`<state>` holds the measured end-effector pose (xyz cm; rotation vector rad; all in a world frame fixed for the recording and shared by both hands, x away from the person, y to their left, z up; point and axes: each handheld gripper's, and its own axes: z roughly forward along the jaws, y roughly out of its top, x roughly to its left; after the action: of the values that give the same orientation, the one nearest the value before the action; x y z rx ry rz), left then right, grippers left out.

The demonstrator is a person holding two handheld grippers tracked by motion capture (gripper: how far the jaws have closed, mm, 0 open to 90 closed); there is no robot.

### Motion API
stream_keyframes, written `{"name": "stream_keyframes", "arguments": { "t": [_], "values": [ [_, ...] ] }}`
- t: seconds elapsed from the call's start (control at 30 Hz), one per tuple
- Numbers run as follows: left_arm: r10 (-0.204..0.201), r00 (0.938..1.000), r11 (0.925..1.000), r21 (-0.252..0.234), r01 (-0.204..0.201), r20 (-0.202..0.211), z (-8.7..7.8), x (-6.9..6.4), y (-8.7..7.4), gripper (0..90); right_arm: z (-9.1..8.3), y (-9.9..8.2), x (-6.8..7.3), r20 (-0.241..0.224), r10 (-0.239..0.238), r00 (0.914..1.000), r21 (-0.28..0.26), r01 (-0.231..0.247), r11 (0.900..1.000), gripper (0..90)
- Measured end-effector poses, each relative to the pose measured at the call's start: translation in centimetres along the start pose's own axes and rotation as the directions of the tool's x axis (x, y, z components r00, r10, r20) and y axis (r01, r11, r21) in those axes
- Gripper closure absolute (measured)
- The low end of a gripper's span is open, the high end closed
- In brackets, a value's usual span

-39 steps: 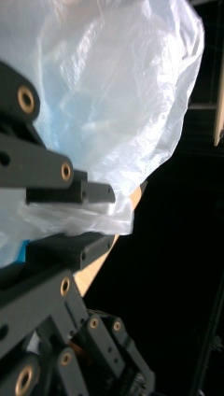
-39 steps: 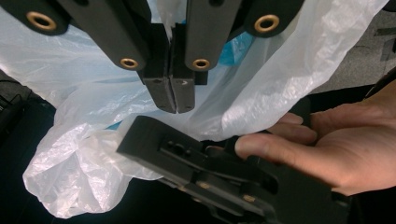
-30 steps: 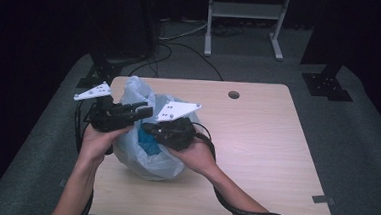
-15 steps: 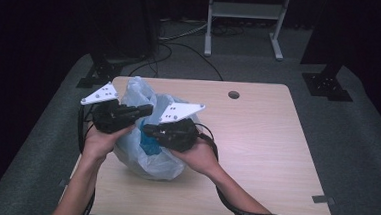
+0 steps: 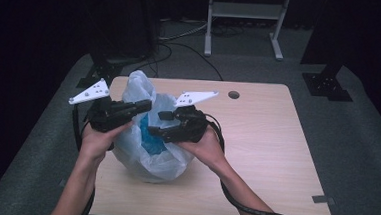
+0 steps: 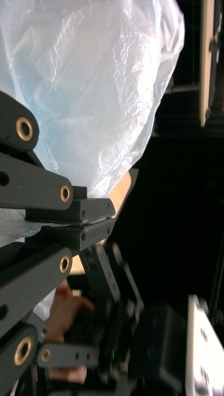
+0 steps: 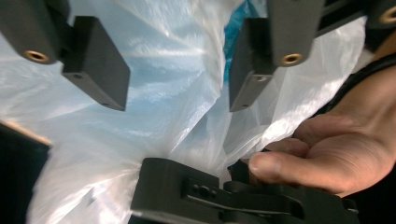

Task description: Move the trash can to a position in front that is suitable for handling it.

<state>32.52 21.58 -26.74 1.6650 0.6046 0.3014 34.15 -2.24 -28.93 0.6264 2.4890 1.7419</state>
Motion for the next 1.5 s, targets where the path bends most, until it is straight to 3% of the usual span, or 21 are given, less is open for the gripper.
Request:
{"name": "stream_keyframes", "arguments": {
  "t": [0.1,0.33,0.4,0.5,0.73,0.8,0.87,1.0,1.27,1.5],
  "values": [
    [0.011,0.9995,0.9999,-0.002,-0.011,0.029,0.4,-0.6,0.3,89.3,0.4,0.1,-0.2,-0.048,0.019,0.9987,0.012,-0.018,0.9998,30.3],
    [0.043,0.9968,0.9987,0.025,-0.045,0.067,1.4,-1.6,0.8,89.3,1.0,0.4,-0.1,-0.083,0.004,0.9965,0.027,-0.002,0.9996,30.1],
    [0.05,0.9955,0.998,0.034,-0.053,0.081,1.9,-1.8,0.8,89.3,1.3,0.6,0.2,-0.091,-0.007,0.9958,0.028,0.009,0.9996,34.2],
    [0.053,0.9941,0.9975,0.041,-0.057,0.095,2.2,-2.0,0.8,89.3,1.5,0.6,0.5,-0.083,-0.035,0.9959,0.022,0.037,0.9991,45.1],
    [0.046,0.9936,0.9984,0.028,-0.049,0.104,2.0,-2.1,1.0,89.1,1.8,0.7,1.2,0.018,-0.084,0.9963,0.016,0.084,0.9964,85.6],
    [0.039,0.9941,0.9989,0.02,-0.041,0.101,1.7,-2.0,1.1,88.3,1.6,0.7,1.1,0.025,-0.077,0.9967,0.013,0.076,0.997,88.2],
    [0.034,0.9948,0.9993,0.01,-0.035,0.096,1.3,-1.8,1.2,84.1,1.4,0.8,0.9,0.018,-0.059,0.9981,0.007,0.059,0.9982,88.8],
    [0.017,0.9964,0.9997,-0.021,-0.015,0.083,0.3,-1.4,1.4,75.4,0.9,0.9,0.0,-0.027,0.021,0.9994,-0.021,-0.021,0.9996,89.2],
    [0.002,0.9996,0.998,-0.064,0.0,0.028,-2.0,-0.6,1.7,60.8,0.4,0.5,-2.1,-0.083,0.143,0.9862,-0.054,-0.148,0.9875,89.2],
    [0.007,0.9988,0.9978,-0.066,-0.01,-0.048,-3.7,0.2,0.6,51.7,-0.6,0.4,-3.5,-0.099,0.185,0.9779,-0.089,-0.193,0.9771,89.2]
  ]
}}
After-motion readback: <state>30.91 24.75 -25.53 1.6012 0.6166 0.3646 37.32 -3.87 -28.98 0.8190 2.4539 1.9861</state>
